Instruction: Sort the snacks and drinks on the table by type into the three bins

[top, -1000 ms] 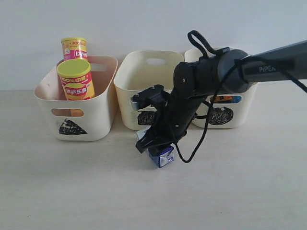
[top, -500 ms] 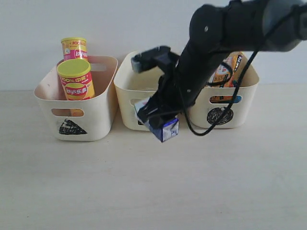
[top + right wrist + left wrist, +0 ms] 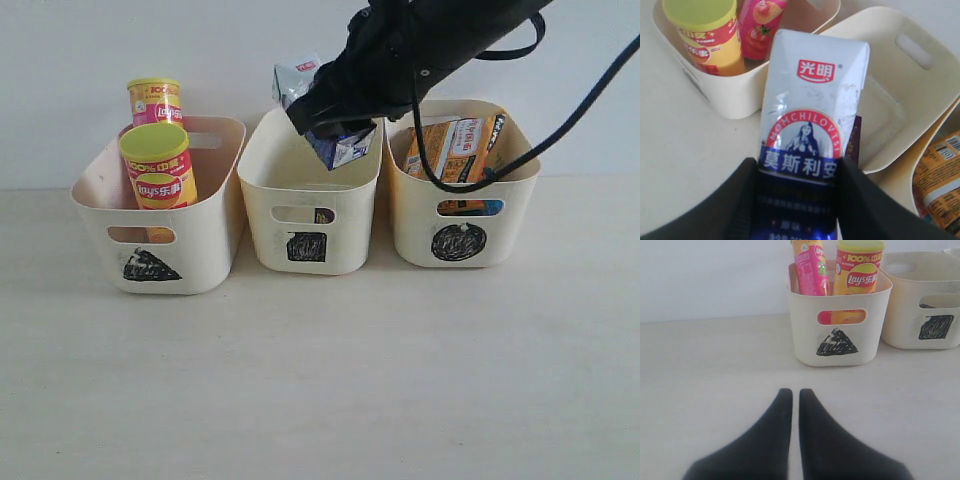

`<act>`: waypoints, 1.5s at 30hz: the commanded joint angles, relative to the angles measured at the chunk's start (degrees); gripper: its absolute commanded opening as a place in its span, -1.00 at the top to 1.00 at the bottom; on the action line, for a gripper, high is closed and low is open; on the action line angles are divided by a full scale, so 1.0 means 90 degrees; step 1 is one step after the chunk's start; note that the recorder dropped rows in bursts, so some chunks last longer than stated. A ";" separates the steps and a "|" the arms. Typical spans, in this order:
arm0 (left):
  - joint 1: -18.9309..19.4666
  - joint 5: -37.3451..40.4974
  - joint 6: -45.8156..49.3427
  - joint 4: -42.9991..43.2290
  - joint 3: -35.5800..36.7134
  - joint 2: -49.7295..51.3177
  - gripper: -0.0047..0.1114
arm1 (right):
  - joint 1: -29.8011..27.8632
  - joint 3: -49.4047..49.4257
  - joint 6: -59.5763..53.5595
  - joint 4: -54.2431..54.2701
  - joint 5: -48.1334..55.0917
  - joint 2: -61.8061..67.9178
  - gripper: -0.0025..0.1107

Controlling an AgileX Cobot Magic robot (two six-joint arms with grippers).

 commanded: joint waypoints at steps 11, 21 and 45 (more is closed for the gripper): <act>0.0020 -0.0016 -0.0044 0.0002 0.0020 -0.0024 0.84 | -0.0339 -0.0114 0.0898 -0.1227 -0.2692 0.1139 0.93; 0.0020 -0.0016 -0.0044 0.0002 0.0020 -0.0024 0.84 | -0.0523 -0.1089 0.1240 -0.1209 -0.2641 0.2388 0.93; 0.0020 -0.0016 -0.0044 0.0002 0.0020 -0.0024 0.84 | -0.0523 -0.1618 0.1470 -0.1198 -0.1565 0.2427 0.30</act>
